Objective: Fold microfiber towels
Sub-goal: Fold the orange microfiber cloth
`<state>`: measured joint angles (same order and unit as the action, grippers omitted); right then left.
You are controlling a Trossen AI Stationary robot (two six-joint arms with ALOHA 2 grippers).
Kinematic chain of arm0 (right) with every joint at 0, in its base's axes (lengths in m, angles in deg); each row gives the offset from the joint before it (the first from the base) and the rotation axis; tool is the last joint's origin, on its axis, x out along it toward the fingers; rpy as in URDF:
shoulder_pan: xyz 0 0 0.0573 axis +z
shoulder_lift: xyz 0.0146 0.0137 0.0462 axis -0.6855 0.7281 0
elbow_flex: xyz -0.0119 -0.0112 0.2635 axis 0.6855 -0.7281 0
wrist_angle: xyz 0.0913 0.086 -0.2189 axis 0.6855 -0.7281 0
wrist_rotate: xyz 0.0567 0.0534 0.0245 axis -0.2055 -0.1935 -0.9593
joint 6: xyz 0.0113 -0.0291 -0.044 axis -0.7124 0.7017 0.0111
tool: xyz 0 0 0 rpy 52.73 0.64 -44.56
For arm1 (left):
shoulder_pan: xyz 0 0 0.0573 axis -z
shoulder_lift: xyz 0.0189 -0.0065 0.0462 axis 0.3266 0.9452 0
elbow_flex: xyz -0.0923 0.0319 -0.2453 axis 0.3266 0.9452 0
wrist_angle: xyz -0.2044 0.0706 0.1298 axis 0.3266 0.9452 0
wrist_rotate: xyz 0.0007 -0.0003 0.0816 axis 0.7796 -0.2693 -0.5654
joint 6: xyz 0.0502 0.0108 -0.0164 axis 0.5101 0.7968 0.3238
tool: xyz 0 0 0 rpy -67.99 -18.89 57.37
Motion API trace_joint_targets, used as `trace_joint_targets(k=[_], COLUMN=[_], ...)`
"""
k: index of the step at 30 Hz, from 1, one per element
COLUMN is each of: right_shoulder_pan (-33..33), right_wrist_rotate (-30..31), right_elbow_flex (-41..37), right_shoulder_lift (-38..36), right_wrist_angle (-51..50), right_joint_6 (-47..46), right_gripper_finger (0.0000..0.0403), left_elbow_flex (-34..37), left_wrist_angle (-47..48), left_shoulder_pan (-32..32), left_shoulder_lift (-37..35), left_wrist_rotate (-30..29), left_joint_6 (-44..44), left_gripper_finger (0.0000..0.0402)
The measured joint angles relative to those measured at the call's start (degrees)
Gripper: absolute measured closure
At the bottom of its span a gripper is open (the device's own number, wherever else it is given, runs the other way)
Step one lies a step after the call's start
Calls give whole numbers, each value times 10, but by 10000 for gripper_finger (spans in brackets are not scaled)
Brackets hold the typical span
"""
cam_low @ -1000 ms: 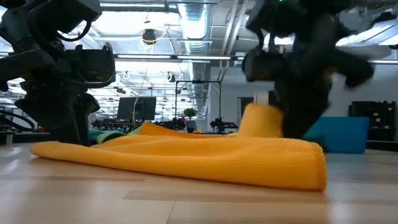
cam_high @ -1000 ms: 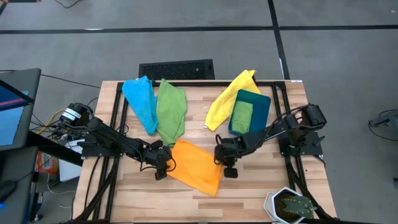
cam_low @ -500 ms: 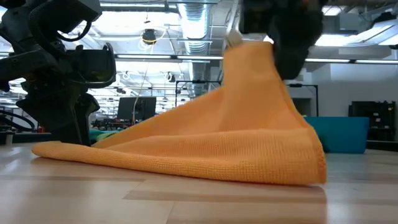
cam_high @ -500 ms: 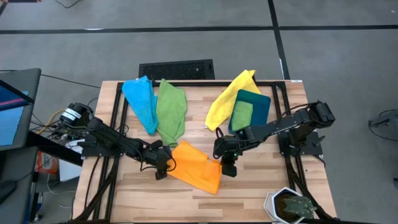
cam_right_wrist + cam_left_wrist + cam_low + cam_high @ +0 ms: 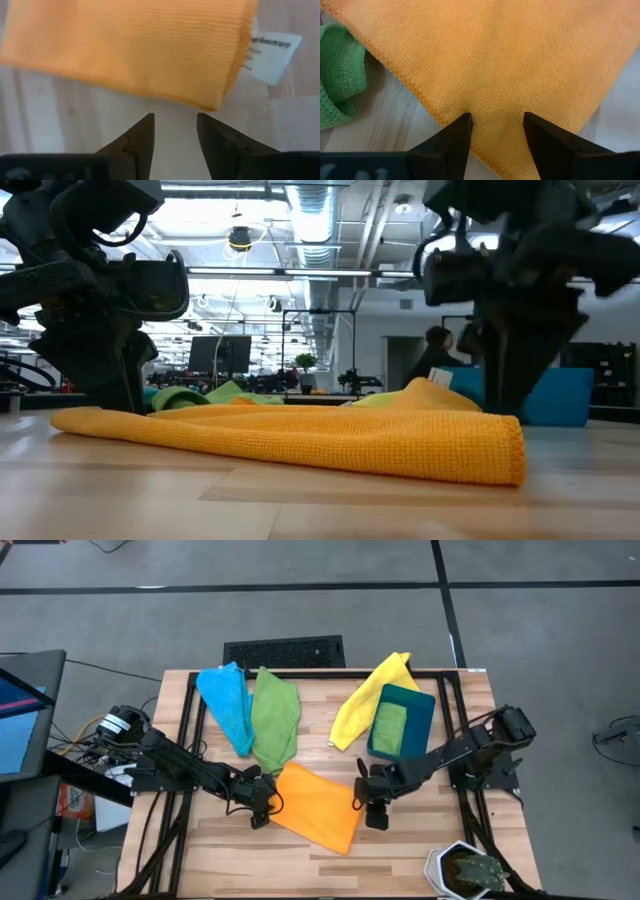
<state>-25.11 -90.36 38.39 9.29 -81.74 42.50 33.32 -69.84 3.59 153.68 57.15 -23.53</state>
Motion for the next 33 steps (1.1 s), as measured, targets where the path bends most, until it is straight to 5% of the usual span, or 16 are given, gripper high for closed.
trace_joint_targets(k=[6,10,18,25,33], right_shoulder_pan=[1,-5,5,8,42], right_wrist_rotate=[56,37,-38,-52,-21], right_elbow_flex=[-45,-44,-4,44,48], right_shoulder_lift=[10,37,23,-51,-76], right_wrist_angle=[109,147,46,-75,-7], right_joint_6=[-24,-22,-33,-44,-95], right_gripper_finger=[240,261,389,390,336], left_elbow_flex=[0,0,0,0,-29], left_wrist_angle=[0,0,1,-1,14], left_shoulder_pan=[0,0,0,0,-6], left_shoulder_lift=[0,0,0,0,-10], left_wrist_rotate=[0,0,0,-2,24], left_joint_6=[3,3,3,0,-35], left_gripper_finger=[223,223,223,223,223])
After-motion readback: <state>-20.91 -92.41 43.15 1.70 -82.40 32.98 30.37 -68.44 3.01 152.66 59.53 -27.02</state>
